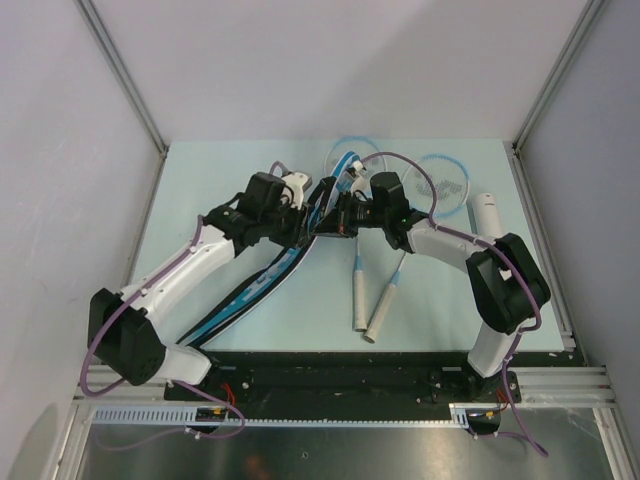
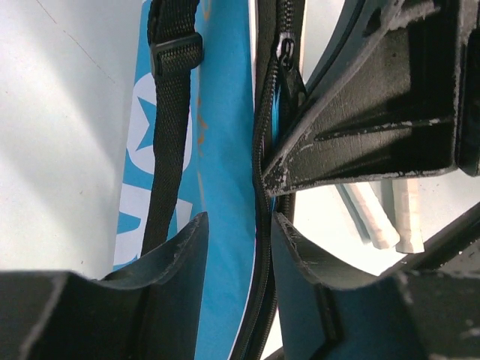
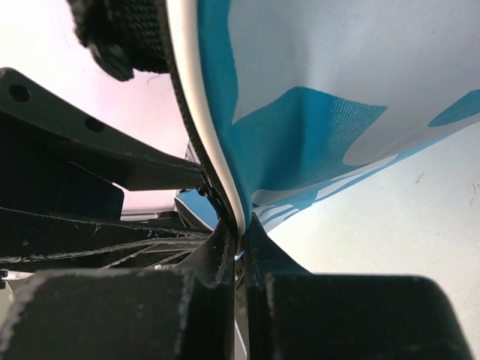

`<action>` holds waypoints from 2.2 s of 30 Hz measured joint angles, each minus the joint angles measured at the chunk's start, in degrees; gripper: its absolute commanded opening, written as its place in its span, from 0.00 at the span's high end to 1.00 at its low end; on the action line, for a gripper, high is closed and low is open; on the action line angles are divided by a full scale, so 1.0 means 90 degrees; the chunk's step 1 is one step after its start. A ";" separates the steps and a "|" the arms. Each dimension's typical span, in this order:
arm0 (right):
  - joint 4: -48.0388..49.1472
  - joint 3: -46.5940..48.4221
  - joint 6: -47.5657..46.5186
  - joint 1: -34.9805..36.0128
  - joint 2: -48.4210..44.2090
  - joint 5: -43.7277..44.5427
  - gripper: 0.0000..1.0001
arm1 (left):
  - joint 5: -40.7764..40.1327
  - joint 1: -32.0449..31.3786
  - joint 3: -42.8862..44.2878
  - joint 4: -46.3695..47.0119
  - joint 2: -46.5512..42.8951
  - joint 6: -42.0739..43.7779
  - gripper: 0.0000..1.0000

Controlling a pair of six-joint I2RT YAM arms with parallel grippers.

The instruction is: Pack up the badminton gear

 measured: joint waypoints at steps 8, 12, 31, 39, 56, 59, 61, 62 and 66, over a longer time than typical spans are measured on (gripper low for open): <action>0.0005 0.0000 0.0046 0.0002 0.0000 0.0000 1.00 | -0.0194 -0.0138 -0.0044 0.0165 0.0136 -0.0041 0.57; -0.0034 -0.0002 0.0114 0.0002 0.0007 0.0044 1.00 | -0.0600 -0.0250 -0.0289 0.0440 0.0092 -0.0141 0.50; 0.0112 -0.0022 0.0758 -0.0007 0.0024 0.0442 0.88 | -0.0843 -0.0316 -0.0607 0.0996 0.0070 -0.0408 1.00; -0.0097 0.0002 0.0440 0.0311 0.0019 0.0923 0.59 | -0.0631 -0.0228 -0.0498 0.0593 0.0146 -0.0510 1.00; -0.0845 0.0158 -0.0228 0.1134 -0.0432 0.2790 0.47 | -0.1129 -0.0206 -0.0301 -0.0143 -0.0386 -0.1044 1.00; -0.0848 0.0160 -0.0211 0.1178 -0.0440 0.2924 0.44 | -0.1263 -0.0206 -0.0228 -0.0270 -0.0386 -0.1098 1.00; -0.0852 0.0160 -0.0219 0.1178 -0.0440 0.2965 0.43 | -0.1331 -0.0206 -0.0189 -0.0306 -0.0379 -0.1115 1.00; -0.0852 0.0160 -0.0219 0.1183 -0.0440 0.2985 0.44 | -0.1348 -0.0206 -0.0177 -0.0313 -0.0369 -0.1117 1.00; -0.0850 0.0155 -0.0216 0.1192 -0.0442 0.3033 0.32 | -0.1413 -0.0206 -0.0148 -0.0340 -0.0338 -0.1161 1.00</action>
